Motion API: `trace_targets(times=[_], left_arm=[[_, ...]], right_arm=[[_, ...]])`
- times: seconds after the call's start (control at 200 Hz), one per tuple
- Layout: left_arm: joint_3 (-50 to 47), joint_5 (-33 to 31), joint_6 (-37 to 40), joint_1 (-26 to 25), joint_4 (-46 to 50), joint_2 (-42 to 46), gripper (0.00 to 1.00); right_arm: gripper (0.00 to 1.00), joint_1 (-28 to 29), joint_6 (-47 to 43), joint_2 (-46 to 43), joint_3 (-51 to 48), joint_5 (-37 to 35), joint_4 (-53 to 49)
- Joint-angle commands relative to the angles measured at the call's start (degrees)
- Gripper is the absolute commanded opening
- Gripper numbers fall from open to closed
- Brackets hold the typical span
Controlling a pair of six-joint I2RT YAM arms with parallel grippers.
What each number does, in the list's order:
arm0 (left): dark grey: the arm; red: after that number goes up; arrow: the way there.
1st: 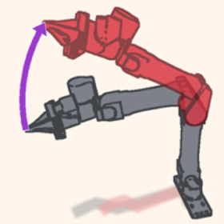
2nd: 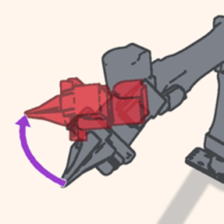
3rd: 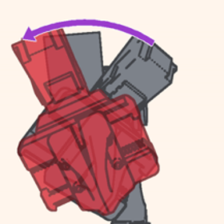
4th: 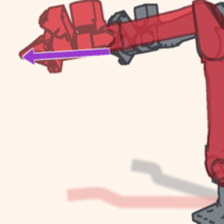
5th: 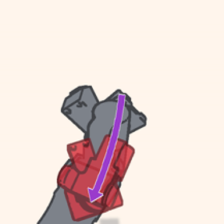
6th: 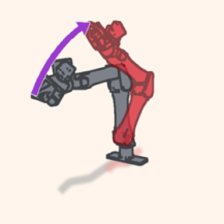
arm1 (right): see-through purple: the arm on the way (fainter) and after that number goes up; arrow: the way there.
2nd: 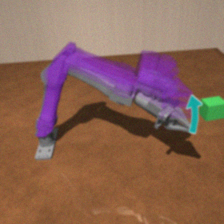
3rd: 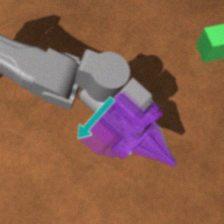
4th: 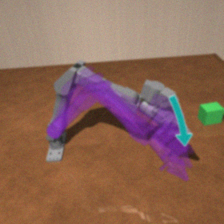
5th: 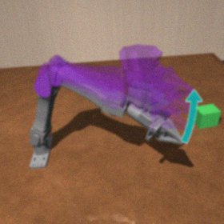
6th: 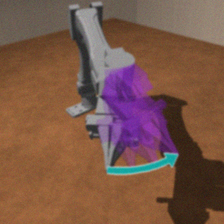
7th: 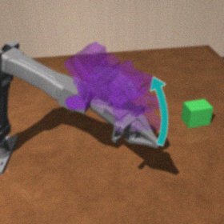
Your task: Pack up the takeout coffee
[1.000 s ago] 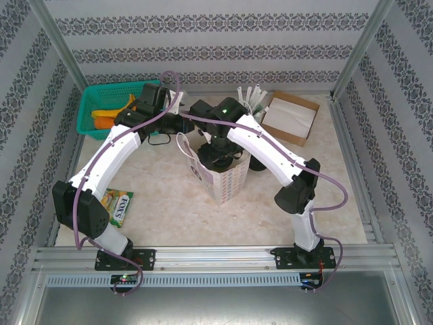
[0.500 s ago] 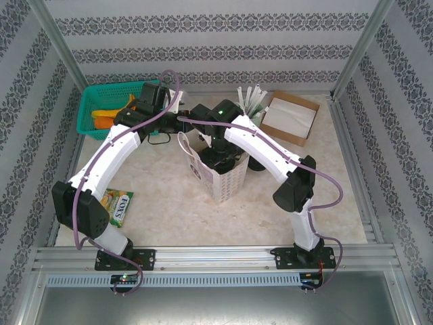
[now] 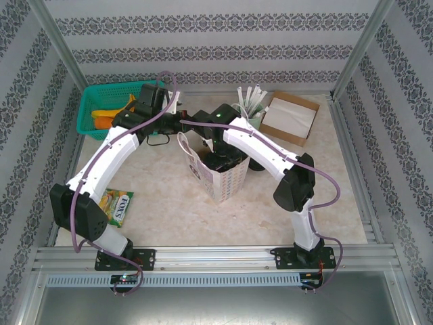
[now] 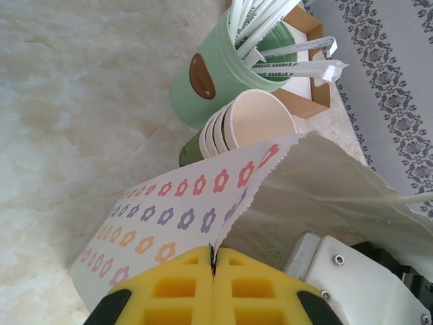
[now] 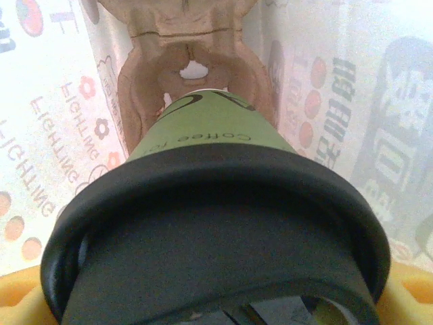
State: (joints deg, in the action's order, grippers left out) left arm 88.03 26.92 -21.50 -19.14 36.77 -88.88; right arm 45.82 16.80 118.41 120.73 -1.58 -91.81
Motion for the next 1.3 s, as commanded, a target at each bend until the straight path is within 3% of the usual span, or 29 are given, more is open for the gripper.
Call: trace_targets(times=[0.0,1.294], left_arm=[[-0.6,-2.6,-2.9,-0.3,-2.3,2.4,0.0],[-4.4,-0.6,-3.6,-0.2,-5.1,4.2,0.0]], right_arm=[[0.75,-0.6,1.5,-1.4,-2.0,0.8,-0.6],[0.74,-0.3,3.9,-1.4,-4.5,1.0,4.3]])
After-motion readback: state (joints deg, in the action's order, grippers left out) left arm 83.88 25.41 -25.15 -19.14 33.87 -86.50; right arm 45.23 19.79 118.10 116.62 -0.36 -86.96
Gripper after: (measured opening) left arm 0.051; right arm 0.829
